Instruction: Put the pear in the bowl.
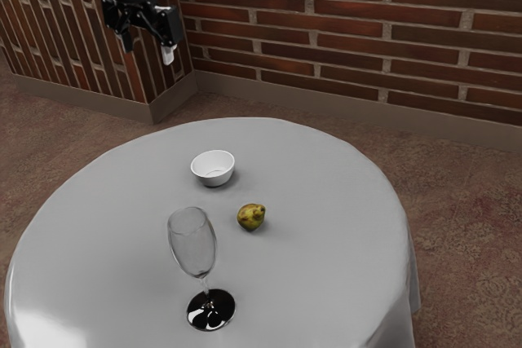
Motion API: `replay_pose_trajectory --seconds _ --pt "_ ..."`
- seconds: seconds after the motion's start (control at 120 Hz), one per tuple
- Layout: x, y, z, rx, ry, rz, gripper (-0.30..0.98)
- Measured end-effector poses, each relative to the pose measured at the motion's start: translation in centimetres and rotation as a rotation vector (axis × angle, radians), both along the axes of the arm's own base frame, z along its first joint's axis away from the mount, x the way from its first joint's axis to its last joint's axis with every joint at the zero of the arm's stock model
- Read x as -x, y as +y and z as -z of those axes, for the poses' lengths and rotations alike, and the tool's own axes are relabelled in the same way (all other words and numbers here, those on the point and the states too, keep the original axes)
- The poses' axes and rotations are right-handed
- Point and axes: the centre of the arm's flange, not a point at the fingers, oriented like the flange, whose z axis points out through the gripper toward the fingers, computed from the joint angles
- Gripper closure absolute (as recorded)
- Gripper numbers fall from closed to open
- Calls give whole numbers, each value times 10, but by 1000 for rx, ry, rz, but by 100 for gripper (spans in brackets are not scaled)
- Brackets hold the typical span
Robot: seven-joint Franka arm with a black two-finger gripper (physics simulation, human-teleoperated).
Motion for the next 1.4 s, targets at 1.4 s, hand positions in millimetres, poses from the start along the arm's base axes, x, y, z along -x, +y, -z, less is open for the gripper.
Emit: replay_pose_trajectory --seconds 1.4 --pt "-101 -67 396 221 115 1280 0"
